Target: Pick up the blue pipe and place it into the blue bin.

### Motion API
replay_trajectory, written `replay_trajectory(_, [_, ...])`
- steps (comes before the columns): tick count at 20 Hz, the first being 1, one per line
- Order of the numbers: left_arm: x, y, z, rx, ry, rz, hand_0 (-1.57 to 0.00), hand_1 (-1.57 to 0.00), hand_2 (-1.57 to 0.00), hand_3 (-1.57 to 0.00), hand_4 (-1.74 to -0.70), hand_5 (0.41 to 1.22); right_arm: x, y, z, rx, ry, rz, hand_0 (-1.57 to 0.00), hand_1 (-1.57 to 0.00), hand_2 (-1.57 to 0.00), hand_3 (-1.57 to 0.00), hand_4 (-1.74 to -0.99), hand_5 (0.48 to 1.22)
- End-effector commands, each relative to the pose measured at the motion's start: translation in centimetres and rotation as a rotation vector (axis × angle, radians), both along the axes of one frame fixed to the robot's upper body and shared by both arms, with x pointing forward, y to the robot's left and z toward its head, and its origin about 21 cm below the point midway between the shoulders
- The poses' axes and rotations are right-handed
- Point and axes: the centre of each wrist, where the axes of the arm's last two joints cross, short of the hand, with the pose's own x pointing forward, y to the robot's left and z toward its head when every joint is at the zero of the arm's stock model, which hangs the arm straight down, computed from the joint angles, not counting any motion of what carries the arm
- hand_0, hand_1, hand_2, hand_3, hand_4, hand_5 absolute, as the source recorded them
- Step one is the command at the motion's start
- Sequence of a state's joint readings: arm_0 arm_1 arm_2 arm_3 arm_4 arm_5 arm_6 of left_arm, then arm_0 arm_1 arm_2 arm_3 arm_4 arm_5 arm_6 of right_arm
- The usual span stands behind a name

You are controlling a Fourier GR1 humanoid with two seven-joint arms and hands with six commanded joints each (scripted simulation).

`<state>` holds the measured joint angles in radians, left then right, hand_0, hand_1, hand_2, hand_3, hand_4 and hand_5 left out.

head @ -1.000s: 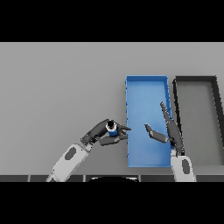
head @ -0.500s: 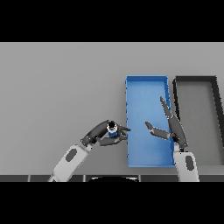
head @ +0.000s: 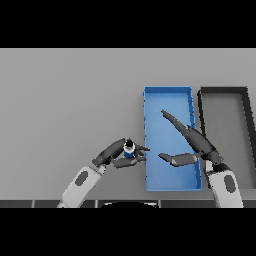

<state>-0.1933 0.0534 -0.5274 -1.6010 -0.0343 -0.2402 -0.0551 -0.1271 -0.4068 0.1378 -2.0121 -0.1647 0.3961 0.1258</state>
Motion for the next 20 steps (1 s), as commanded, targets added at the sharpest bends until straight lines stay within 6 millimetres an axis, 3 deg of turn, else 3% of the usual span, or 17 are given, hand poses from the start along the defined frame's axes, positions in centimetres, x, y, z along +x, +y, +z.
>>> replay_trajectory(1, [0.0,0.3,0.1,-0.003,-0.007,0.000,-1.57,-1.57,-1.57,-1.57,-1.47,1.221,0.0,0.4,0.7,-0.033,-0.009,0.034,0.00,0.00,0.00,0.00,-1.205,0.539])
replay_trajectory(5, [0.2,0.4,0.1,0.010,-0.018,-0.003,-1.57,-1.57,-1.57,-1.57,-1.47,1.221,0.2,2.7,2.4,-0.088,-0.015,0.168,0.00,0.00,0.00,0.00,-1.256,0.523])
replay_trajectory(7, [-0.1,0.0,0.4,0.010,-0.017,-0.004,-1.57,-1.57,-1.57,-1.57,-1.47,1.221,0.2,3.8,3.0,-0.107,0.002,0.205,0.00,0.00,0.00,0.00,-1.242,0.524])
replay_trajectory(16, [0.5,0.0,0.4,-0.006,0.003,-0.033,-1.57,-1.57,-1.57,-1.57,-1.48,1.221,2.2,8.9,2.8,-0.189,0.078,0.392,0.00,0.00,0.00,0.00,-1.192,0.514])
replay_trajectory(20, [0.7,0.1,0.3,-0.010,0.008,-0.060,-1.57,-1.57,-1.57,-1.57,-1.45,1.221,3.1,11.1,3.1,-0.211,0.096,0.441,0.00,-0.01,-0.02,0.00,-1.214,0.511])
